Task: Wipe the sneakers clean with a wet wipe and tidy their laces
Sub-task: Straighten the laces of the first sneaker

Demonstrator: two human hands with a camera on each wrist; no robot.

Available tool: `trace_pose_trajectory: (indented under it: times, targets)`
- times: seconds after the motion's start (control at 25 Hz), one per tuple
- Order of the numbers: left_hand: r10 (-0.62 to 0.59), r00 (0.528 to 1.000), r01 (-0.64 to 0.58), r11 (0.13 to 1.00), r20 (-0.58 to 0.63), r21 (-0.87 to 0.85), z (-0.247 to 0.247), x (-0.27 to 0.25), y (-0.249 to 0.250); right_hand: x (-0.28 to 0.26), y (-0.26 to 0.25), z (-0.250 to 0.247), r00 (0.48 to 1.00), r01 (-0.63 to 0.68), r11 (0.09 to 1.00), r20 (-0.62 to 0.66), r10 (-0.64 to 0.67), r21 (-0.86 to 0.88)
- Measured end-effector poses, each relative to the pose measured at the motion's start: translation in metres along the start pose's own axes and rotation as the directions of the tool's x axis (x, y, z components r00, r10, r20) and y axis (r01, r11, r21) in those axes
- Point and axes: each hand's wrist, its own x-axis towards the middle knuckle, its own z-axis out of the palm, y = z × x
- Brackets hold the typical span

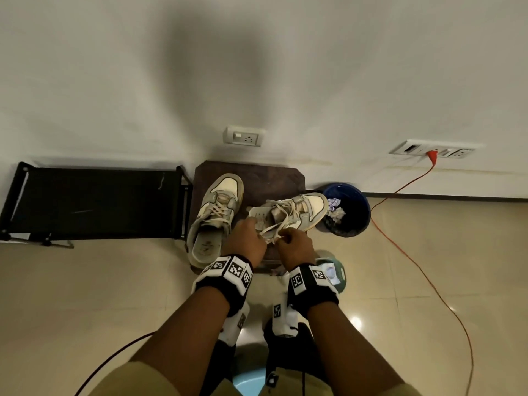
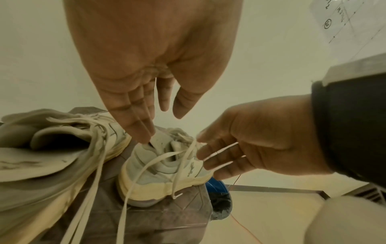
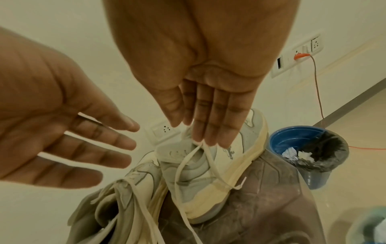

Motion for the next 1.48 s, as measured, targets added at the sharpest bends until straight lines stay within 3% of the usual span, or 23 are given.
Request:
trace_pose_trajectory:
  times: [0.2,0.32,0.44,0.68,0.8,0.88,0.96,1.0,1.08,1.16,1.32,1.4,1.48]
  targets:
    - [-0.019,0.999,0.015,0.998,0.051,0.061,0.011,0.044,-0.011,0.035,0.016,0.021,0.979,-0.200,0.976,0.025,0.203,-0.089]
    - [0.036,0.997,-0.048,0.978,0.065,0.204,0.000,0.059,0.002,0.046,0.009,0.022,0.966,-0.247,0.966,0.059,0.252,-0.081]
    - [0.022,0.987,-0.072,0.946,0.159,0.317,0.016,0.087,0.008,0.068,0.017,0.031,0.952,-0.287,0.950,0.074,0.297,-0.119]
    - [-0.145,0.977,0.080,0.929,0.158,0.362,0.037,0.076,0.010,0.076,0.032,0.008,0.973,-0.209,0.966,0.064,0.221,-0.154]
    - [-0.168,0.968,0.098,0.937,0.186,0.335,0.047,0.062,0.014,0.080,0.044,-0.005,0.993,-0.102,0.980,0.041,0.110,-0.168]
    - [-0.189,0.973,0.138,0.936,0.131,0.323,0.052,0.054,0.019,0.084,0.055,-0.009,0.999,-0.010,0.986,0.039,0.017,-0.164]
    - [-0.135,0.991,0.135,0.931,-0.021,0.338,0.055,0.048,0.027,0.084,0.063,-0.011,0.999,0.040,0.986,0.043,-0.033,-0.162]
    - [-0.053,0.996,0.076,0.926,-0.071,0.369,0.058,0.047,0.031,0.082,0.064,-0.012,0.999,0.049,0.984,0.031,-0.044,-0.170]
    - [0.147,0.988,-0.107,0.888,-0.057,0.447,0.065,0.051,0.038,0.078,0.064,-0.012,0.996,0.075,0.978,-0.029,-0.082,-0.195]
    - [0.255,0.967,-0.229,0.818,0.023,0.529,0.068,0.058,0.042,0.072,0.062,-0.008,0.995,0.078,0.970,-0.042,-0.090,-0.229]
    - [0.245,0.968,-0.226,0.786,0.045,0.575,0.066,0.065,0.041,0.074,0.062,-0.007,0.998,-0.005,0.977,0.055,0.017,-0.214]
    - [0.234,0.972,-0.198,0.852,-0.014,0.484,0.062,0.062,0.039,0.076,0.064,-0.015,0.999,-0.016,0.991,0.048,0.022,-0.134]
    - [0.141,0.980,-0.099,0.957,-0.141,0.272,0.054,0.058,0.035,0.075,0.064,-0.027,1.000,-0.012,0.998,0.013,0.013,-0.059]
